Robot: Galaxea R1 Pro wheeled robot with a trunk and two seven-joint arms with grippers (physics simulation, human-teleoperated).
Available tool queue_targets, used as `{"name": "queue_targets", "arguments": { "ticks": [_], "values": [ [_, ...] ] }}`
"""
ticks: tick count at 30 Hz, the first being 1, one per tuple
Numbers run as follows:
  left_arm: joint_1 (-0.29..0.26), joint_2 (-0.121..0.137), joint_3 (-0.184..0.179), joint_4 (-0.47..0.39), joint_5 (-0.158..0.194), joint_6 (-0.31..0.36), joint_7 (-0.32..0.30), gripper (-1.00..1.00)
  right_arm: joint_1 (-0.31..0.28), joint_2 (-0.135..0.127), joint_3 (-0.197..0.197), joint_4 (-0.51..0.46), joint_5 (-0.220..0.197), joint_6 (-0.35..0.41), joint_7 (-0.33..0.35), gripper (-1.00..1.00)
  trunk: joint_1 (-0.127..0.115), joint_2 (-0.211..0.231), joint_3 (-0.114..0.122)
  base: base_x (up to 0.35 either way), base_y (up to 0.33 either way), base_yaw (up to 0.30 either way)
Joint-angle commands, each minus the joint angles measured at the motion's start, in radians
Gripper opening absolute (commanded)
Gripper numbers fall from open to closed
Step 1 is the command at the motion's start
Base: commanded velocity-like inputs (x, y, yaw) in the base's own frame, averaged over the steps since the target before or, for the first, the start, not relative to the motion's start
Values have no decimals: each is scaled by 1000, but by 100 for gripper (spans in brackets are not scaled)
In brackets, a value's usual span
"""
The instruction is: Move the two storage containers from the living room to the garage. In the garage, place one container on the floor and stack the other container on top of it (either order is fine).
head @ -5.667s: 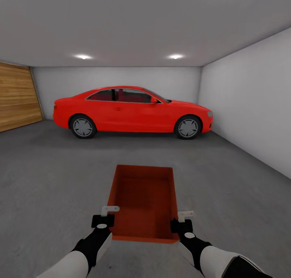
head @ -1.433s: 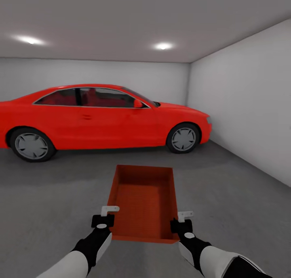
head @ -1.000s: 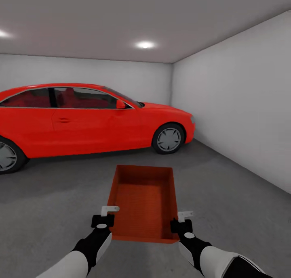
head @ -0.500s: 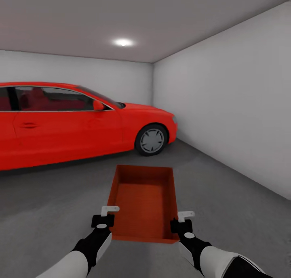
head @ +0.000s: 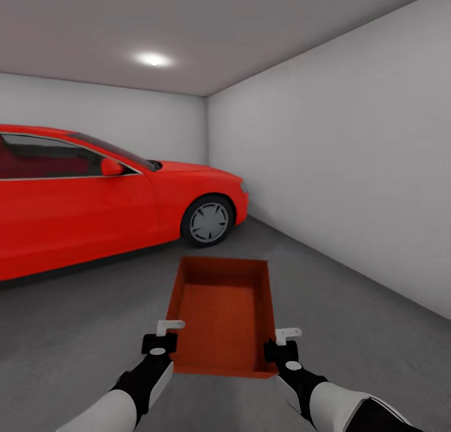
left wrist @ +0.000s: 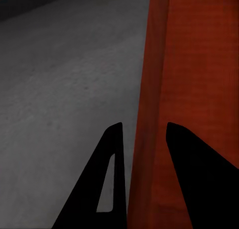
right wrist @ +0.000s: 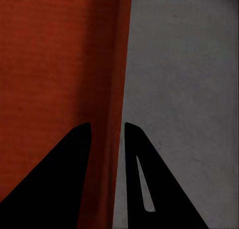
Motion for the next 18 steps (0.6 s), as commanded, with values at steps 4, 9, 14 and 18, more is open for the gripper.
{"name": "queue_targets", "arguments": {
  "ticks": [4,9,14,18],
  "values": [
    [-1,-11,18,-10,81,5,10,-100,-1,0,0,3,-24,-7,-35,-100,0,0,-1,322,4,-282],
    [-1,-11,18,-10,81,6,10,-100,-1,0,0,3,-24,-7,-35,-100,0,0,-1,322,73,-281],
    [-1,-11,19,-10,81,5,10,-100,-1,-1,0,3,-24,-7,-35,-100,0,0,-1,322,144,-282],
    [-1,-11,19,-10,81,5,10,-100,-1,-1,0,3,-24,-7,-35,-100,0,0,-1,321,170,-281]
  ]
}}
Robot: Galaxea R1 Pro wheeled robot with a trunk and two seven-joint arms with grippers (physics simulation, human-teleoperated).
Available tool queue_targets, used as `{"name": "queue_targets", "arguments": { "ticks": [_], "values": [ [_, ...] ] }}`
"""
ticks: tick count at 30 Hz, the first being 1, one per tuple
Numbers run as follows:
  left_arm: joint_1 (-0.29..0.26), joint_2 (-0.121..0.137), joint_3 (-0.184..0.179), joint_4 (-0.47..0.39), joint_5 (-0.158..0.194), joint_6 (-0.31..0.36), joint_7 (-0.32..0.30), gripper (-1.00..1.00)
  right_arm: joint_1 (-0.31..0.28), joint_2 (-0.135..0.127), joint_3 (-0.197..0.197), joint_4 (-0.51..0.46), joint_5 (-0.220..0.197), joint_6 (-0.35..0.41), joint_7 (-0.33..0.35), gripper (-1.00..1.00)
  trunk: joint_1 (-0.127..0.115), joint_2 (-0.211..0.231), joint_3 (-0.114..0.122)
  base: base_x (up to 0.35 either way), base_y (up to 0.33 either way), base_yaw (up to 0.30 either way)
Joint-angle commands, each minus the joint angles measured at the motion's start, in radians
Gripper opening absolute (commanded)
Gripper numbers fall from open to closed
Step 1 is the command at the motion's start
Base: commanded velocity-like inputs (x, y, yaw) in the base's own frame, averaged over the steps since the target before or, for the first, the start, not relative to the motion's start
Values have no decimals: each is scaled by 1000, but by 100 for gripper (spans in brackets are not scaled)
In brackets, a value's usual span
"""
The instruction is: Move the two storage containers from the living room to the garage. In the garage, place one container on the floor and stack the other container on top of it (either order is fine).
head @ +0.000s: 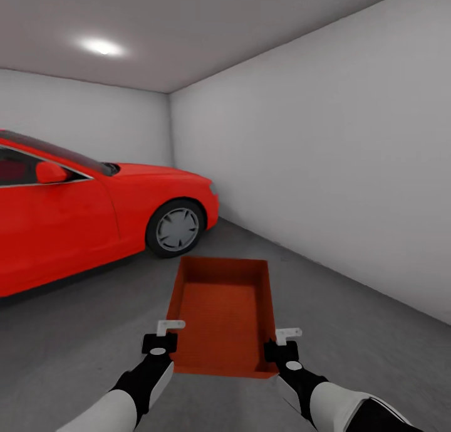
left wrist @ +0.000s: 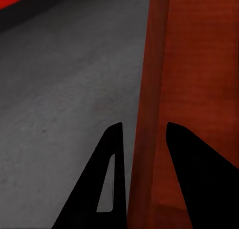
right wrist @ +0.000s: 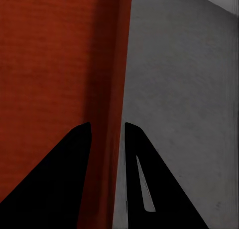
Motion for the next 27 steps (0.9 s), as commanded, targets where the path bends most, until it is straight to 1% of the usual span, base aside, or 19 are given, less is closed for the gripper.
{"name": "queue_targets", "arguments": {
  "ticks": [1,27],
  "values": [
    [-1,-9,17,-10,84,5,9,-100,-1,1,0,3,-24,-7,-38,-100,0,0,-1,321,175,-281],
    [-1,-9,17,-10,84,5,8,-100,-1,0,0,3,-24,-7,-36,-100,0,0,-1,321,176,-282]
  ]
}}
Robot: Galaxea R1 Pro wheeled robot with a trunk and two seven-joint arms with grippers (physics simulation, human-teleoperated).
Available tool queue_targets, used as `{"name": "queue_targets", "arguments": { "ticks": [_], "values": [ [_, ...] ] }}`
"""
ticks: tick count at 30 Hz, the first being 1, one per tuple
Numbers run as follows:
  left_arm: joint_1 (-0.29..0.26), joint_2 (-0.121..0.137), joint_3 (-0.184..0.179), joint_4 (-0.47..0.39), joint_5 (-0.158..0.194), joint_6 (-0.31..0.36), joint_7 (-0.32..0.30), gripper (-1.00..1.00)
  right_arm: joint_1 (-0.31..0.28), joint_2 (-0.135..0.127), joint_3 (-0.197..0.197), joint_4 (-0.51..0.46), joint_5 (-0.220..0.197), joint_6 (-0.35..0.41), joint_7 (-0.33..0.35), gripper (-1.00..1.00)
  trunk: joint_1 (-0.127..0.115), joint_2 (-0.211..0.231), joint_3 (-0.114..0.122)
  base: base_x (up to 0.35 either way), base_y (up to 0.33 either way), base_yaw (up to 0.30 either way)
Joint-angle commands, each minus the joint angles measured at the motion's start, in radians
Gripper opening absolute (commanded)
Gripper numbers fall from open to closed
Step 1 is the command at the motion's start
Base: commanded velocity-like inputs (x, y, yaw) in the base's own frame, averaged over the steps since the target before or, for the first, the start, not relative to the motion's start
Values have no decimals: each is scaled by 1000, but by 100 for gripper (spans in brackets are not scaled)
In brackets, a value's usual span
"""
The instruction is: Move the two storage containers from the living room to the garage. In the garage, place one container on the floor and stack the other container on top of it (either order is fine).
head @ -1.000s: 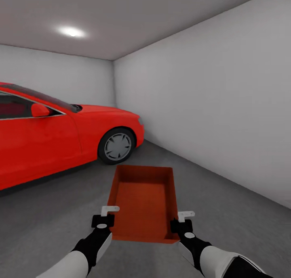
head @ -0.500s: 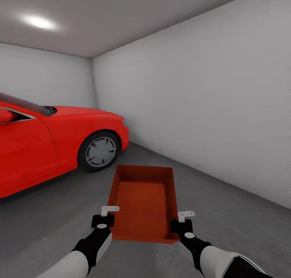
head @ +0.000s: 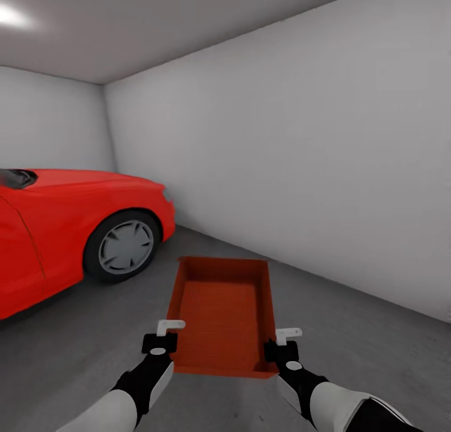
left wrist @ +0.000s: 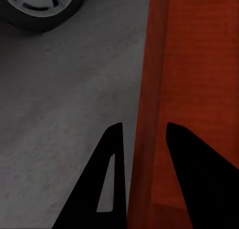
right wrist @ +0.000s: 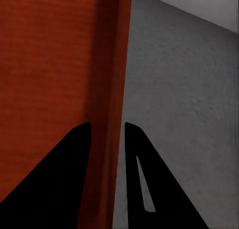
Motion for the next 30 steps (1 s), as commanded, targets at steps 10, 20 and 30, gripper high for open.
{"name": "queue_targets", "arguments": {
  "ticks": [10,20,30],
  "values": [
    [-1,-9,16,-9,85,5,9,-100,-1,1,0,3,-24,-7,-36,-100,0,0,-1,321,177,-282],
    [-1,-9,16,-10,85,5,8,-100,-1,1,0,3,-23,-7,-36,-100,0,0,-1,321,176,-282],
    [-1,-9,16,-11,85,5,9,-100,-1,1,0,3,-24,-7,-36,-100,0,0,-1,321,177,-282]
  ]
}}
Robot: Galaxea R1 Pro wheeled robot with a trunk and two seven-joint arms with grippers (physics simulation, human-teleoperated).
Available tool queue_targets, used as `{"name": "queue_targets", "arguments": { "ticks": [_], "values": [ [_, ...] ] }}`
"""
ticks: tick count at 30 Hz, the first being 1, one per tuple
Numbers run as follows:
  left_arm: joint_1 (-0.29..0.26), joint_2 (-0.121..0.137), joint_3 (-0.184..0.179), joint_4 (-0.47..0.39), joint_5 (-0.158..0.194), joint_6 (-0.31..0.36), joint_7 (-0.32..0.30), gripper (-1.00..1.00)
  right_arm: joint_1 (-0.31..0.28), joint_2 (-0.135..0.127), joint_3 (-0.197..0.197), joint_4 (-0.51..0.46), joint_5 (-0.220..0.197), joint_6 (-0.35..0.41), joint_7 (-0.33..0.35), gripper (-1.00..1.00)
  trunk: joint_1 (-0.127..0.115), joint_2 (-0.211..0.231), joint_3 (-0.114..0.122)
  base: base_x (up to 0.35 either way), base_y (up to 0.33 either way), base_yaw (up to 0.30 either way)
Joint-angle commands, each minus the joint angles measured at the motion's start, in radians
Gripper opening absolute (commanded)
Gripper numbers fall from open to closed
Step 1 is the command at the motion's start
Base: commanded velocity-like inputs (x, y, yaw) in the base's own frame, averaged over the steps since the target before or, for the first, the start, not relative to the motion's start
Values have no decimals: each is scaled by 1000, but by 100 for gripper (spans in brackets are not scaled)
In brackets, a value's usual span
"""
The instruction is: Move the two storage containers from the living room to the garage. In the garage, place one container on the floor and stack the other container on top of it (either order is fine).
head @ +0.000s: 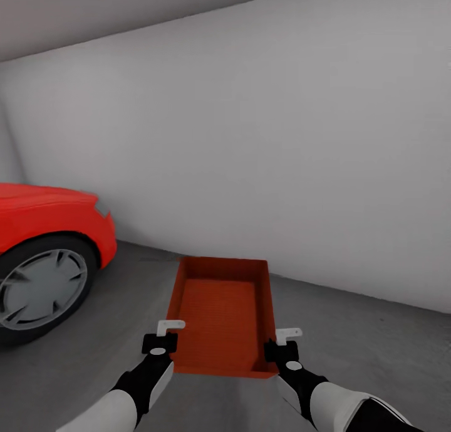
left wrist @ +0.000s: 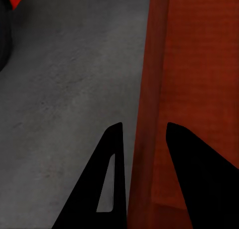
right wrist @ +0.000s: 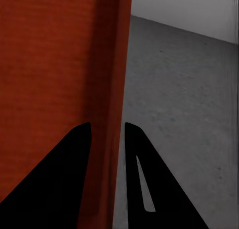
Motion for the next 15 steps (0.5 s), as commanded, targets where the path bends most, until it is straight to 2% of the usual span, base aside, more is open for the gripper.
{"name": "queue_targets", "arguments": {
  "ticks": [1,15],
  "values": [
    [-1,-9,17,-11,84,5,9,-100,-1,1,0,3,-23,-7,-37,-100,0,0,-1,321,176,-282],
    [-1,-9,16,-11,84,5,9,-100,-1,1,0,3,-24,-7,-36,-100,0,0,-1,321,170,-282]
  ]
}}
